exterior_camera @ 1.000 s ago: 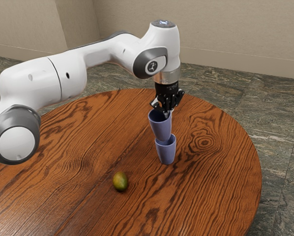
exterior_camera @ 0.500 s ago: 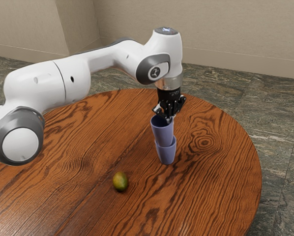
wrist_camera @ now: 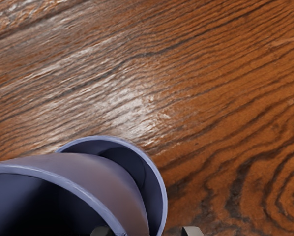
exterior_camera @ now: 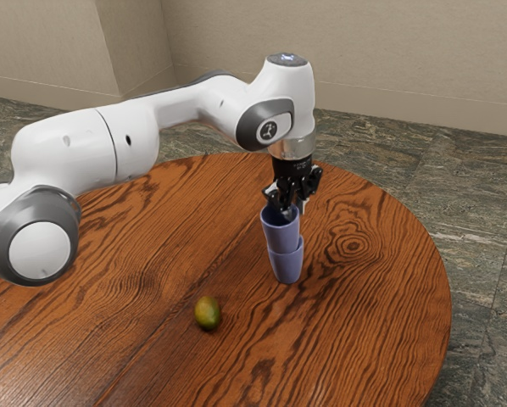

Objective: Place the left cup onto the right cup

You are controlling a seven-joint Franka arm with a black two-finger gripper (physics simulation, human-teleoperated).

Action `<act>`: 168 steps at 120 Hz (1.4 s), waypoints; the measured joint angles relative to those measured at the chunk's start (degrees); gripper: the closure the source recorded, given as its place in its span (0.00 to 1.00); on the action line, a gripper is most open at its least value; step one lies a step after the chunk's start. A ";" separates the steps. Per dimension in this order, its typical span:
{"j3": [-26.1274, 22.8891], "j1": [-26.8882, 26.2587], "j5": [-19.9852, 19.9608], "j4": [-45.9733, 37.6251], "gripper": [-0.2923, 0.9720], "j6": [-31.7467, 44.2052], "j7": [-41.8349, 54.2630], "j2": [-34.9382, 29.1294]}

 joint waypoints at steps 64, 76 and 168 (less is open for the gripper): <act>0.01 0.01 0.03 0.02 0.27 1.70 -0.08 0.31; 0.01 0.01 0.03 0.02 0.25 1.75 -0.12 0.28; 7.38 0.85 -5.99 -23.79 0.23 -1.32 7.74 -33.13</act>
